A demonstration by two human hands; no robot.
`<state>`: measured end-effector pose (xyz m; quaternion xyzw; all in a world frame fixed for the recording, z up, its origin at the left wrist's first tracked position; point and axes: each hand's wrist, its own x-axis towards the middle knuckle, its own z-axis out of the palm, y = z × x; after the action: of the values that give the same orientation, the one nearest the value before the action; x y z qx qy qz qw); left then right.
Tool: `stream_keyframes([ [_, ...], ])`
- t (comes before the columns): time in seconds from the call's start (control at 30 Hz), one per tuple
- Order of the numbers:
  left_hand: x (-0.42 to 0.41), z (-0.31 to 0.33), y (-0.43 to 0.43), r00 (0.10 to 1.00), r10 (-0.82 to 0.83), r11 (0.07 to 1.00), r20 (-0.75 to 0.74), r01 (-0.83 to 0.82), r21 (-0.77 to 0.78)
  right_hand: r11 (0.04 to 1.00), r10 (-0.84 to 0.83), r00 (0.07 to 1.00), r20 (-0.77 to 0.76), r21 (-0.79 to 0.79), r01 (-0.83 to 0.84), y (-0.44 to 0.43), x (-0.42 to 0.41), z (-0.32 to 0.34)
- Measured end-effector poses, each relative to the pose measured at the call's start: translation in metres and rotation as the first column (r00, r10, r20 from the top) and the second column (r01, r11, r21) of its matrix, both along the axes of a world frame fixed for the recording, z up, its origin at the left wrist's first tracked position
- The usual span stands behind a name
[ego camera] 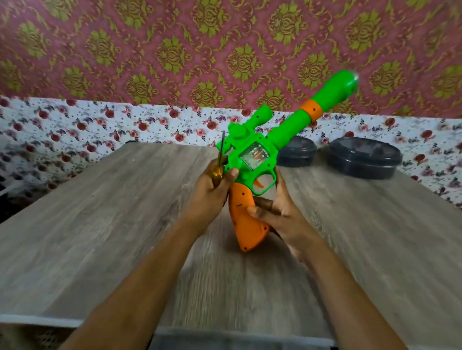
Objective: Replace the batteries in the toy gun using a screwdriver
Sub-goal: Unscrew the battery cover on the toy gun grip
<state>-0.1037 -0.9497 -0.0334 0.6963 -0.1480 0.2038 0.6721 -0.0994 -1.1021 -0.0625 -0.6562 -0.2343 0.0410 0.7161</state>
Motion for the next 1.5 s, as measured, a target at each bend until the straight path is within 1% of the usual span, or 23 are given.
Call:
stream_keyframes([
  [0.1, 0.006, -0.006, 0.002, 1.000, 0.002, 1.000, 0.016, -0.002, -0.002, 0.994, 0.108, 0.990, -0.096, -0.021, -0.110, 0.003, 0.005, -0.002],
  [0.13, 0.010, -0.009, 0.004, 1.000, 0.006, 1.000, 0.023, -0.006, 0.006, 0.988, 0.137, 0.985, -0.109, -0.061, -0.144, 0.002, 0.004, -0.002],
  [0.2, 0.014, -0.012, 0.006, 0.999, 0.011, 1.000, 0.033, -0.012, 0.022, 0.977, 0.134, 0.984, -0.121, -0.148, -0.151, 0.003, 0.002, -0.003],
  [0.33, 0.017, -0.015, 0.007, 0.999, 0.010, 1.000, 0.051, -0.011, 0.023, 0.975, 0.113, 0.988, -0.104, -0.181, -0.131, 0.003, 0.003, -0.005],
  [0.47, 0.021, -0.020, 0.011, 0.996, 0.078, 0.995, 0.034, -0.080, 0.059, 0.981, 0.094, 0.994, -0.055, -0.164, -0.101, 0.006, 0.003, -0.008],
  [0.57, 0.018, -0.027, 0.016, 0.991, 0.134, 0.985, -0.020, -0.131, 0.113, 0.985, 0.062, 0.997, -0.039, -0.159, -0.068, 0.007, 0.002, -0.011],
  [0.67, 0.003, -0.026, 0.015, 0.985, 0.162, 0.986, -0.057, -0.159, 0.054, 0.988, 0.017, 0.999, -0.027, -0.151, -0.021, 0.007, -0.005, -0.011],
  [0.73, -0.005, -0.025, 0.012, 0.974, 0.196, 0.980, -0.114, -0.193, 0.043, 0.990, -0.011, 1.000, -0.018, -0.144, 0.008, 0.008, -0.010, -0.010],
  [0.83, -0.018, -0.030, 0.012, 0.945, 0.288, 0.955, -0.155, -0.271, 0.122, 0.986, -0.057, 0.998, -0.002, -0.160, 0.056, 0.008, -0.019, -0.011],
  [0.9, -0.033, -0.033, 0.014, 0.938, 0.336, 0.934, -0.086, -0.320, 0.156, 0.980, -0.071, 0.997, 0.012, -0.184, 0.072, 0.008, -0.022, -0.011],
  [0.93, -0.042, -0.036, 0.015, 0.932, 0.361, 0.920, -0.030, -0.351, 0.175, 0.979, -0.066, 0.998, 0.015, -0.191, 0.067, 0.008, -0.025, -0.011],
  [1.0, -0.054, -0.039, 0.020, 0.888, 0.442, 0.860, 0.124, -0.459, 0.224, 0.980, -0.049, 0.998, 0.026, -0.193, 0.054, 0.006, -0.027, -0.011],
  [1.07, -0.065, -0.039, 0.024, 0.848, 0.488, 0.837, 0.208, -0.522, 0.164, 0.981, -0.051, 0.998, 0.039, -0.184, 0.057, 0.004, -0.030, -0.012],
  [1.13, -0.072, -0.036, 0.024, 0.827, 0.520, 0.840, 0.213, -0.540, 0.048, 0.981, -0.064, 0.996, 0.063, -0.180, 0.075, 0.004, -0.031, -0.014],
  [1.2, -0.077, -0.034, 0.022, 0.820, 0.536, 0.836, 0.202, -0.549, 0.010, 0.978, -0.082, 0.992, 0.094, -0.183, 0.098, 0.005, -0.031, -0.015],
  [1.3, -0.082, -0.033, 0.021, 0.809, 0.522, 0.835, 0.270, -0.550, 0.035, 0.975, -0.110, 0.985, 0.130, -0.176, 0.132, 0.005, -0.032, -0.016],
  [1.37, -0.081, -0.033, 0.023, 0.778, 0.528, 0.813, 0.341, -0.579, 0.063, 0.968, -0.134, 0.981, 0.143, -0.195, 0.161, 0.006, -0.029, -0.016],
  [1.43, -0.080, -0.034, 0.024, 0.759, 0.528, 0.800, 0.381, -0.595, 0.078, 0.949, -0.155, 0.971, 0.181, -0.247, 0.198, 0.007, -0.023, -0.017],
  [1.5, -0.079, -0.034, 0.024, 0.771, 0.514, 0.814, 0.375, -0.576, 0.069, 0.916, -0.166, 0.960, 0.225, -0.325, 0.234, 0.006, -0.014, -0.014],
])
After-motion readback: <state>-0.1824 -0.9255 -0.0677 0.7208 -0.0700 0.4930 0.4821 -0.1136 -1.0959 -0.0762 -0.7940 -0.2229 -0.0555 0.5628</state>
